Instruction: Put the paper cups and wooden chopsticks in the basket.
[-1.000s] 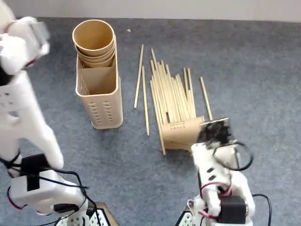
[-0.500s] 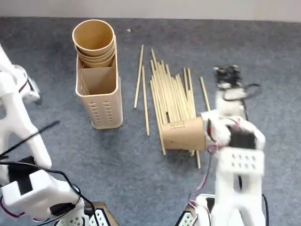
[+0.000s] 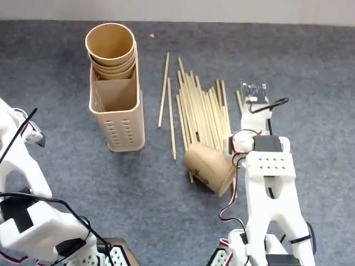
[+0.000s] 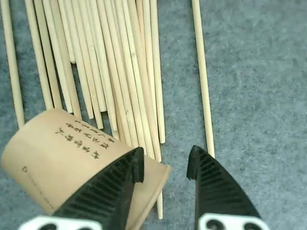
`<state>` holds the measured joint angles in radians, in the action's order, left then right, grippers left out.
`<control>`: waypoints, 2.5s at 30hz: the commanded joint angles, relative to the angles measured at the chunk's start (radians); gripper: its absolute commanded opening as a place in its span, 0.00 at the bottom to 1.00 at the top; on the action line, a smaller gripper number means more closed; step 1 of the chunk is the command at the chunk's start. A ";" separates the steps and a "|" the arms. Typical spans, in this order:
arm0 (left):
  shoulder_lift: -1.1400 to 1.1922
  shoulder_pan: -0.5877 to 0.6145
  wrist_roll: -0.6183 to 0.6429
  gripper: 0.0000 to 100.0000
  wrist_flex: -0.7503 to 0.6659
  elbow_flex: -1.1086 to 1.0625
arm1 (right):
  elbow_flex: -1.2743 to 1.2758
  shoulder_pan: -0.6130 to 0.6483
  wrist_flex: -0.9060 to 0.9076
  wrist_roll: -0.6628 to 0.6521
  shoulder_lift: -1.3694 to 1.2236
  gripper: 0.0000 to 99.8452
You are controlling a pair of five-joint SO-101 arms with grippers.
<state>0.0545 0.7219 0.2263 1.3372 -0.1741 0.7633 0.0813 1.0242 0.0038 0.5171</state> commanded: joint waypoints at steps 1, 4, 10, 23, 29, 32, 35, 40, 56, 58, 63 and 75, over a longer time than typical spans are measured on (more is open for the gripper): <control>-0.033 0.007 0.020 0.17 -0.011 -0.001 | 0.010 0.010 0.022 0.005 0.012 0.17; -0.031 -0.016 0.020 0.17 -0.011 -0.007 | 0.008 0.010 0.058 0.002 0.025 0.17; -0.022 -0.051 0.015 0.17 -0.012 -0.008 | -0.021 0.173 0.236 -0.249 0.346 0.17; -0.021 -0.064 0.011 0.17 -0.012 -0.010 | 0.302 0.395 0.664 -0.868 1.294 0.17; -0.031 -0.140 -0.348 0.17 -0.003 -0.007 | 0.315 0.387 0.636 -0.856 1.234 0.17; -0.042 -0.142 -0.473 0.16 -0.003 0.041 | 0.312 0.272 0.532 -0.744 1.185 0.17; -0.111 -0.085 -0.511 0.12 0.080 0.147 | 0.321 0.091 0.386 -0.681 1.052 0.17; -0.329 -0.010 -0.669 0.16 0.313 0.326 | 0.291 -0.051 0.245 -0.583 0.670 0.17; -1.461 -0.513 -1.522 0.16 0.459 -0.559 | 0.143 -0.094 -0.002 -0.462 0.024 0.17; -1.598 -0.622 -1.516 0.16 0.459 -0.631 | 0.143 -0.096 -0.008 -0.462 0.008 0.17; -1.650 -0.751 -1.402 0.16 0.450 -0.800 | 0.143 -0.091 -0.010 -0.462 -0.001 0.17; -1.236 -1.001 -1.201 0.16 0.256 -0.908 | 0.145 -0.090 -0.008 -0.460 -0.007 0.17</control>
<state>-1.2835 -0.2125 -1.0134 1.6180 -1.0825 0.9459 -0.0169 1.0226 -0.4641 0.5109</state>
